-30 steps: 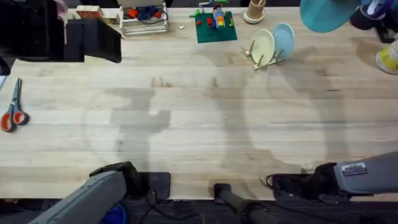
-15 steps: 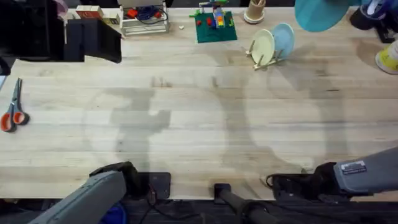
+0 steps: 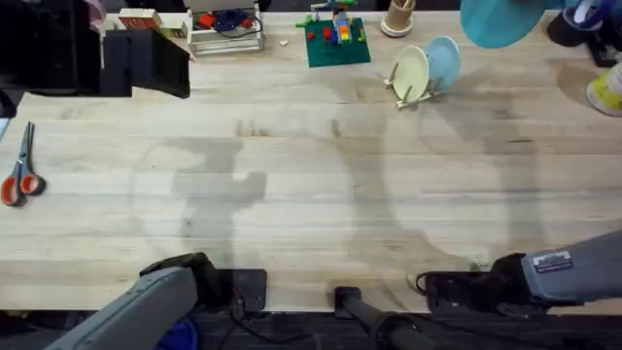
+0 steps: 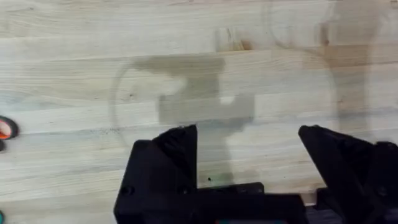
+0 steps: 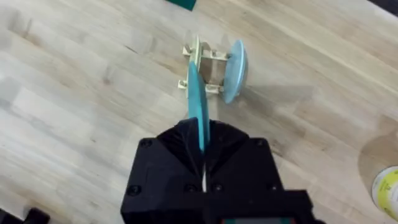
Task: Pick up the plates from the table one by one and place each into a slot on the dish rack.
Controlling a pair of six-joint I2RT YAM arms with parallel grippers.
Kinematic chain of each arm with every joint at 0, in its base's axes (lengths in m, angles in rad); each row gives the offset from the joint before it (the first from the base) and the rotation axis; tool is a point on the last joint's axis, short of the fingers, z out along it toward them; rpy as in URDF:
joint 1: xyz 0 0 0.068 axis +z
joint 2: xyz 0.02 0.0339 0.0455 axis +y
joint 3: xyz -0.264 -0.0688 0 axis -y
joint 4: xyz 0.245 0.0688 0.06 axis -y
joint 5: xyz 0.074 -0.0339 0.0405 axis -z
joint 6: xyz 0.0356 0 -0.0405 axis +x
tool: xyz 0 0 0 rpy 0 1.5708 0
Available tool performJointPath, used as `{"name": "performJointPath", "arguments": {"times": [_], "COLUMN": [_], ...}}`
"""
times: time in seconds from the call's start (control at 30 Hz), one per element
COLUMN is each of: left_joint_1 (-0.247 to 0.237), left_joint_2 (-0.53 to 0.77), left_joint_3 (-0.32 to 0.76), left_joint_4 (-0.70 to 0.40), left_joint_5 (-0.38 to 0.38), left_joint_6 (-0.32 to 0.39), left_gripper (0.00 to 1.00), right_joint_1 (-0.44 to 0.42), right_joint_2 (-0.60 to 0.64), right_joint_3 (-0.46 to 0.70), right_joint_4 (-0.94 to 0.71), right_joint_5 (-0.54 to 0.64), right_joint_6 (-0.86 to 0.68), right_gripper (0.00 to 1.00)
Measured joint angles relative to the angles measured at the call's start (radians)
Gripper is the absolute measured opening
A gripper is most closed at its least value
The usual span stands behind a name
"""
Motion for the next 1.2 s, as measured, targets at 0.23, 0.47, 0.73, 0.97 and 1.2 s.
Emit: {"name": "performJointPath", "arguments": {"times": [0.23,0.47,0.73,0.97,1.2], "left_joint_1": [0.0,0.0,0.0,0.0,0.0], "left_joint_2": [0.0,0.0,0.0,0.0,0.0], "left_joint_3": [0.0,0.0,0.0,0.0,0.0], "left_joint_4": [0.0,0.0,0.0,0.0,0.0], "left_joint_5": [0.0,0.0,0.0,0.0,0.0], "left_joint_6": [0.0,0.0,0.0,0.0,0.0], "left_gripper": [0.995,0.995,0.995,0.995,0.995], "right_joint_1": [0.0,0.0,0.0,0.0,0.0], "right_joint_2": [0.0,0.021,0.069,0.088,0.122], "right_joint_3": [0.0,0.0,0.0,0.0,0.0], "right_joint_4": [0.016,0.016,0.027,0.067,0.077], "right_joint_5": [0.0,0.0,0.0,0.0,0.0], "right_joint_6": [0.0,0.0,0.0,0.009,0.032], "right_gripper": [0.033,0.032,0.032,0.032,0.032]}}
